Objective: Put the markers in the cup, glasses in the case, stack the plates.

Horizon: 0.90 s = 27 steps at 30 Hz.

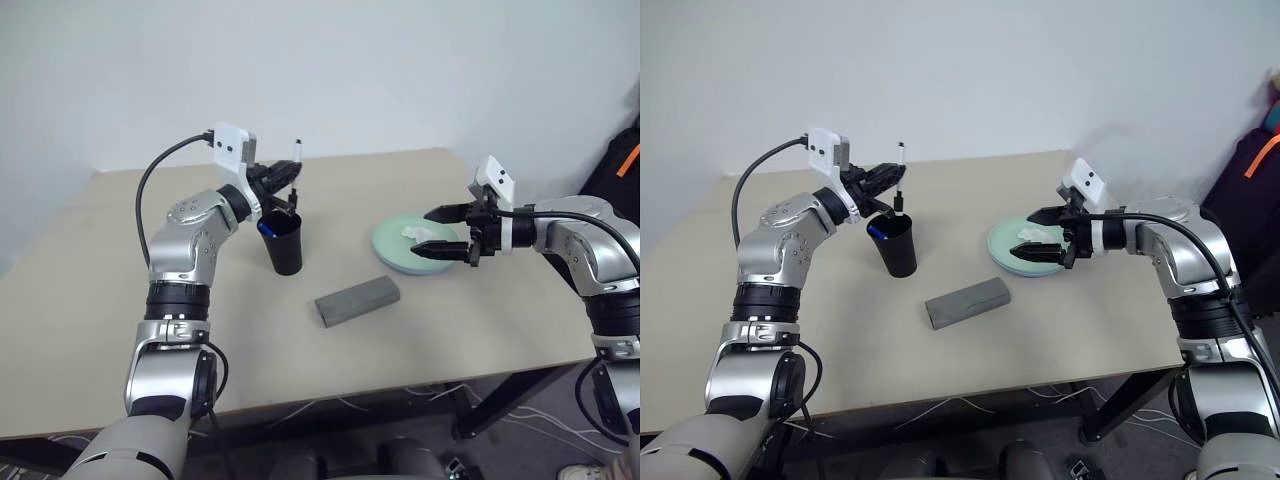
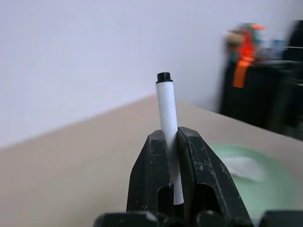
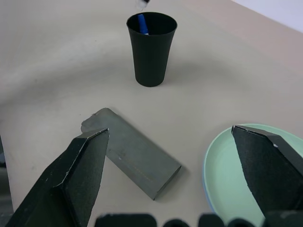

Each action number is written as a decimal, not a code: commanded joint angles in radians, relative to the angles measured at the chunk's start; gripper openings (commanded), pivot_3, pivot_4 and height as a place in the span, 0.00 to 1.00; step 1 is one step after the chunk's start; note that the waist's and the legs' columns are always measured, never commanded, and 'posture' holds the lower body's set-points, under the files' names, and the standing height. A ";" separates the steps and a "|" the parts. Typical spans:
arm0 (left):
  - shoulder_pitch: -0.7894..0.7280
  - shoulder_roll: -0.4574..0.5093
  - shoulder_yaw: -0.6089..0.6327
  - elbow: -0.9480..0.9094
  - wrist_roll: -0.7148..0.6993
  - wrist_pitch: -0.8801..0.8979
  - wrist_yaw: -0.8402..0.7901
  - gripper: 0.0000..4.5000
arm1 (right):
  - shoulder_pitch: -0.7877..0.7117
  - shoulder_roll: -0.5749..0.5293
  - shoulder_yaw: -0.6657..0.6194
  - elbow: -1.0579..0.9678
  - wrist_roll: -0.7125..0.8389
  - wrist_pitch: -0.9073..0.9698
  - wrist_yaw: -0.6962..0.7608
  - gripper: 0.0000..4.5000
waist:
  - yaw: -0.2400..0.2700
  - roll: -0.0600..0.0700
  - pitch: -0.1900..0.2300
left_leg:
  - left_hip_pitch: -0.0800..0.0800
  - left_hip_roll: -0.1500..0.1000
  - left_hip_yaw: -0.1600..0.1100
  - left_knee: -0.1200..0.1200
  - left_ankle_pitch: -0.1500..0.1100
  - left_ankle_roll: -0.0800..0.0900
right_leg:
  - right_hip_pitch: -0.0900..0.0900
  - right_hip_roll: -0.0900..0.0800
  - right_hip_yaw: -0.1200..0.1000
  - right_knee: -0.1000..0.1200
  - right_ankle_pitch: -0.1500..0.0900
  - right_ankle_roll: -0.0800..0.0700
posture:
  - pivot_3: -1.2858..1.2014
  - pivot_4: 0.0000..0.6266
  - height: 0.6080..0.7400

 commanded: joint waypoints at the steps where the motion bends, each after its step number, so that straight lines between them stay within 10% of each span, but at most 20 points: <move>1: -0.029 0.000 0.017 0.054 0.024 -0.095 0.009 0.00 | -0.021 -0.006 -0.039 -0.030 0.019 0.001 -0.005 1.00 | 0.000 0.000 0.000 | -0.002 0.000 0.000 0.000 0.000 0.000 | -0.001 0.000 0.000 0.000 0.000 0.000 | 0.52 0.00 0.94; 8: 0.004 -0.008 0.004 0.109 0.031 -0.122 -0.013 0.00 | -0.026 -0.003 -0.037 -0.026 0.018 0.001 -0.007 1.00 | 0.015 0.000 0.000 | -0.003 -0.001 0.000 0.000 -0.001 -0.002 | -0.001 -0.001 0.000 -0.003 0.000 0.001 | 0.52 0.00 0.94; 22: 0.086 0.009 0.017 -0.022 -0.009 -0.034 -0.072 0.99 | -0.029 0.007 -0.035 -0.027 0.020 0.000 -0.010 1.00 | 0.020 0.000 0.000 | -0.002 -0.001 0.000 0.001 -0.001 -0.001 | -0.001 -0.001 0.000 -0.001 0.000 0.001 | 0.52 0.00 0.94; 27: 0.149 0.152 0.044 -0.235 -0.105 0.148 -0.203 0.99 | -0.032 0.020 -0.033 -0.026 0.020 0.001 -0.019 1.00 | 0.009 0.000 0.000 | -0.003 0.000 0.000 0.001 -0.001 -0.002 | -0.002 -0.001 0.000 0.000 0.000 0.001 | 0.52 0.00 0.94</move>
